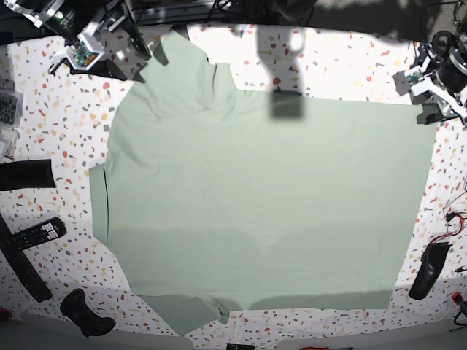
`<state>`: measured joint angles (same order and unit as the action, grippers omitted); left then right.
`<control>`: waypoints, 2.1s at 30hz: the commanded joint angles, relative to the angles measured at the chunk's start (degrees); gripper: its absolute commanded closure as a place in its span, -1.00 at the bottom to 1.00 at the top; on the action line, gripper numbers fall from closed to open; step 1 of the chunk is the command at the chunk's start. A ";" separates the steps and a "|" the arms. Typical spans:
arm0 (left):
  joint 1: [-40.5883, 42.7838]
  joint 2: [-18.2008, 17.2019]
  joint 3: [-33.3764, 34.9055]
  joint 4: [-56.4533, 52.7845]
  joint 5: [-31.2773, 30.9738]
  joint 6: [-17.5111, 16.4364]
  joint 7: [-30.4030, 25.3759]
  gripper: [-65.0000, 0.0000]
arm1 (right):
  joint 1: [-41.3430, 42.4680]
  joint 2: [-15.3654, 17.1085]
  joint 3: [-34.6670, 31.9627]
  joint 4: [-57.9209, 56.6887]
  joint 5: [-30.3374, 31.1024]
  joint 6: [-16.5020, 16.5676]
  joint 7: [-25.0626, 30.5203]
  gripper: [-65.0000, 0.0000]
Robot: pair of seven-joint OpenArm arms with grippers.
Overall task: Fold the T-shirt properly
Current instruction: 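Lower both grippers toward the shirt's collar and shoulder edge, then grasp the shirt edge with the right gripper and pull it toward the hem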
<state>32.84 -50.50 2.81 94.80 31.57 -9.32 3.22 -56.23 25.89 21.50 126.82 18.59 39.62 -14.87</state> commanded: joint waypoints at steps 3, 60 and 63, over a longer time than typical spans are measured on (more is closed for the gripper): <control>-0.17 -1.14 -0.50 0.35 -0.07 0.24 -1.20 0.11 | -0.59 0.50 0.31 1.09 0.85 0.38 1.40 0.09; -6.95 3.98 -0.39 -17.84 0.98 -0.57 -10.16 1.00 | 5.77 -1.49 -19.76 1.05 -42.64 0.13 0.85 0.09; -6.97 3.98 -0.39 -17.84 0.98 -0.57 -10.19 1.00 | 5.77 -1.44 -23.28 0.92 -42.91 -1.73 -4.59 0.09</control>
<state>25.87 -45.54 2.68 76.60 32.62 -9.65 -7.09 -50.19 24.05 -2.13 126.80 -24.49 38.68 -20.56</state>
